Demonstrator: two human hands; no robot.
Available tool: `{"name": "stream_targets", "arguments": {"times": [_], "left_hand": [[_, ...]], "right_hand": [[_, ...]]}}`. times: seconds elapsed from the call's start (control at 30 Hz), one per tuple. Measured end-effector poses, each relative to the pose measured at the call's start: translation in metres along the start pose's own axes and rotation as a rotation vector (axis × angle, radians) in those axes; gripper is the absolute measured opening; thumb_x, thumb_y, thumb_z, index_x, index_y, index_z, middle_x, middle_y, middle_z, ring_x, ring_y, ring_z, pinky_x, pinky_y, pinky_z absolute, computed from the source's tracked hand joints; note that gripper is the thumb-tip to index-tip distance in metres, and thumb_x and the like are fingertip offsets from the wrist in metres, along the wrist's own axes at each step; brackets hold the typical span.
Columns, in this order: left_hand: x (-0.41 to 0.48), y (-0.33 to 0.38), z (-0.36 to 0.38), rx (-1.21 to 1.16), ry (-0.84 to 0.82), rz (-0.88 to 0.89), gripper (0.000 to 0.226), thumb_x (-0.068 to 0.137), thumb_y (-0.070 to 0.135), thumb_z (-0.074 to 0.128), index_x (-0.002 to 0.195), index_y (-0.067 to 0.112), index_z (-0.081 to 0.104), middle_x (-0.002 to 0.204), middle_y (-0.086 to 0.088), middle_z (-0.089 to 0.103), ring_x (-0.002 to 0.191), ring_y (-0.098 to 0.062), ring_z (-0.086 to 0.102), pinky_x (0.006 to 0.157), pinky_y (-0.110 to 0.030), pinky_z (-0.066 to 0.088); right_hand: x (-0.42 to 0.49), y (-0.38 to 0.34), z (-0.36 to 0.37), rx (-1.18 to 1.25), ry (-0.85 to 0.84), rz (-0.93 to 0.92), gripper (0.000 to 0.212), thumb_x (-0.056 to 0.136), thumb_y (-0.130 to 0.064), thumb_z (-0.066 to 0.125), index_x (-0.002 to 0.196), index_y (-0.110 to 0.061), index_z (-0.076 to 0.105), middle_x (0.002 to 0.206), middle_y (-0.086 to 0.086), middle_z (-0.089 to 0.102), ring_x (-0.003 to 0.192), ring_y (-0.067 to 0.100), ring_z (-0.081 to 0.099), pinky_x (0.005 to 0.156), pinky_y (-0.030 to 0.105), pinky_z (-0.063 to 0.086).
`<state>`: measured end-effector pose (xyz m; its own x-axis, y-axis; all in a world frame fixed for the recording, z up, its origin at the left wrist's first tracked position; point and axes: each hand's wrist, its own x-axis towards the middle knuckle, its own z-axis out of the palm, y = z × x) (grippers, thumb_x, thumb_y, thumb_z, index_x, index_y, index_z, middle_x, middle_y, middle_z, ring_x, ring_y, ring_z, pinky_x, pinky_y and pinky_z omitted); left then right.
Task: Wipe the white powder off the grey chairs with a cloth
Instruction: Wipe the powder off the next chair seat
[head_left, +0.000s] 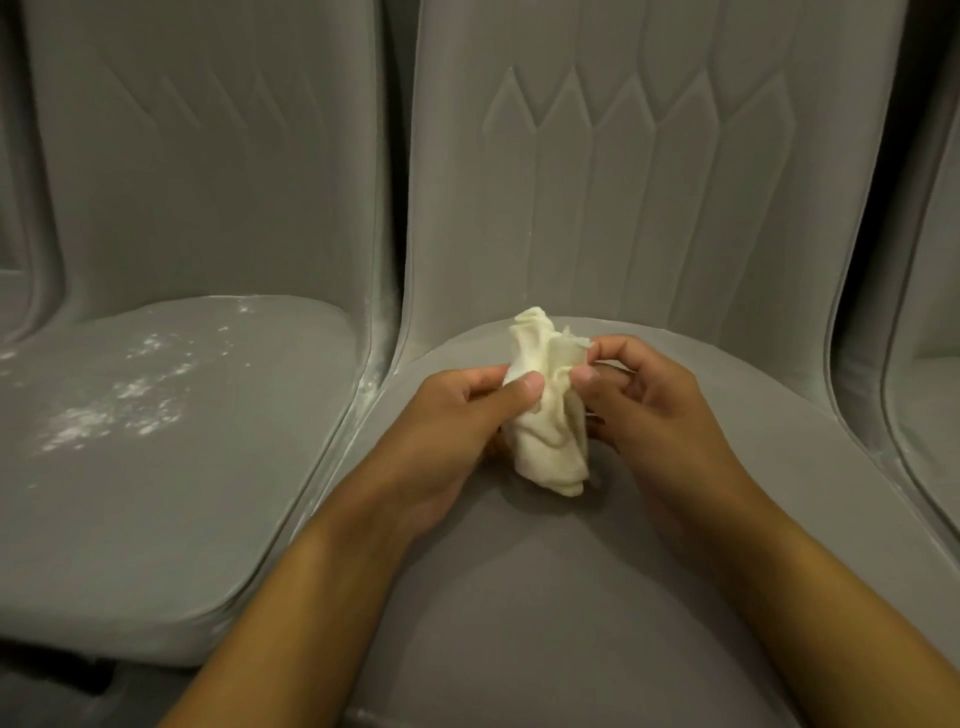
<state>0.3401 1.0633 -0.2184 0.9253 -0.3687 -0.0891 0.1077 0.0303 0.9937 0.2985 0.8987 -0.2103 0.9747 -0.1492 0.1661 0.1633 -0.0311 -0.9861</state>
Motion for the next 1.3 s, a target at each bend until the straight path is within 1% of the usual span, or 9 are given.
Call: {"name": "stream_targets", "arguments": {"times": [0.07,0.3,0.4,0.53,0.73,0.9,1.0,1.13,1.3], "left_hand": [[-0.004,0.002,0.000,-0.023,0.025,0.032,0.029,0.097,0.024,0.065,0.118,0.005,0.071,0.109,-0.012,0.076,0.107,-0.032,0.071,0.100,-0.049,0.055],[-0.008,0.015,-0.002,-0.177,0.153,0.115,0.035,0.097,0.024,0.063,0.120,-0.002,0.061,0.112,-0.017,0.074,0.102,-0.028,0.073,0.088,-0.040,0.060],[-0.013,0.017,0.002,-0.144,0.145,0.126,0.030,0.098,0.028,0.062,0.118,0.005,0.062,0.108,-0.012,0.076,0.098,-0.028,0.074,0.082,-0.039,0.062],[-0.012,0.009,0.020,-0.037,0.156,0.136,0.030,0.100,0.031,0.061,0.126,0.018,0.060,0.105,-0.003,0.078,0.098,-0.022,0.075,0.089,-0.045,0.061],[-0.015,0.003,0.034,0.075,0.138,0.157,0.070,0.077,0.058,0.076,0.123,0.033,0.029,0.106,-0.002,0.076,0.093,-0.015,0.075,0.083,-0.039,0.063],[-0.010,0.003,0.032,0.141,0.264,0.222,0.017,0.096,0.026,0.068,0.102,0.012,0.059,0.092,-0.011,0.075,0.082,-0.025,0.073,0.078,-0.049,0.060],[-0.009,0.004,0.024,-0.001,0.303,0.172,0.011,0.104,0.016,0.055,0.096,0.009,0.058,0.090,-0.014,0.071,0.078,-0.027,0.068,0.076,-0.054,0.059],[-0.013,0.007,0.017,-0.168,0.324,0.120,0.015,0.109,0.020,0.045,0.109,0.008,0.053,0.112,-0.011,0.071,0.096,-0.020,0.075,0.080,-0.044,0.063],[-0.017,0.014,0.025,-0.405,0.256,0.136,0.024,0.111,0.022,0.038,0.123,0.007,0.051,0.115,-0.012,0.072,0.103,-0.026,0.074,0.083,-0.048,0.062]], "right_hand": [[-0.001,0.000,-0.003,0.026,0.023,-0.054,0.009,0.101,-0.009,0.055,0.101,-0.009,0.063,0.093,0.007,0.074,0.086,0.021,0.071,0.077,0.037,0.058],[-0.002,-0.006,-0.019,0.064,0.196,-0.021,0.016,0.105,-0.010,0.042,0.099,-0.008,0.056,0.076,0.004,0.068,0.077,0.020,0.068,0.079,0.037,0.057],[-0.012,-0.010,-0.019,-0.032,0.009,0.005,0.012,0.100,-0.015,0.054,0.097,-0.006,0.061,0.087,0.007,0.073,0.081,0.022,0.069,0.081,0.040,0.056],[-0.021,-0.008,-0.010,-0.119,-0.096,-0.094,0.007,0.092,-0.017,0.068,0.095,-0.011,0.067,0.082,0.002,0.072,0.075,0.015,0.069,0.068,0.027,0.058],[-0.024,-0.003,-0.012,-0.269,-0.017,-0.219,0.008,0.098,-0.018,0.062,0.092,-0.016,0.067,0.080,-0.003,0.071,0.074,0.007,0.068,0.061,0.022,0.054],[-0.025,-0.004,-0.011,-0.314,0.052,-0.292,0.011,0.100,-0.015,0.057,0.090,-0.017,0.061,0.075,0.002,0.066,0.070,0.022,0.064,0.061,0.039,0.056],[-0.019,-0.004,-0.022,-0.257,0.190,-0.239,0.011,0.100,-0.011,0.056,0.089,-0.013,0.057,0.075,0.011,0.065,0.072,0.034,0.063,0.068,0.052,0.054],[-0.011,-0.003,-0.037,-0.123,0.323,-0.072,0.014,0.101,-0.012,0.054,0.087,-0.015,0.055,0.082,0.006,0.067,0.077,0.018,0.067,0.076,0.043,0.057],[-0.013,-0.002,-0.023,0.133,0.166,0.134,0.004,0.100,-0.011,0.055,0.099,-0.007,0.054,0.082,0.014,0.071,0.083,0.025,0.070,0.081,0.041,0.055]]}}
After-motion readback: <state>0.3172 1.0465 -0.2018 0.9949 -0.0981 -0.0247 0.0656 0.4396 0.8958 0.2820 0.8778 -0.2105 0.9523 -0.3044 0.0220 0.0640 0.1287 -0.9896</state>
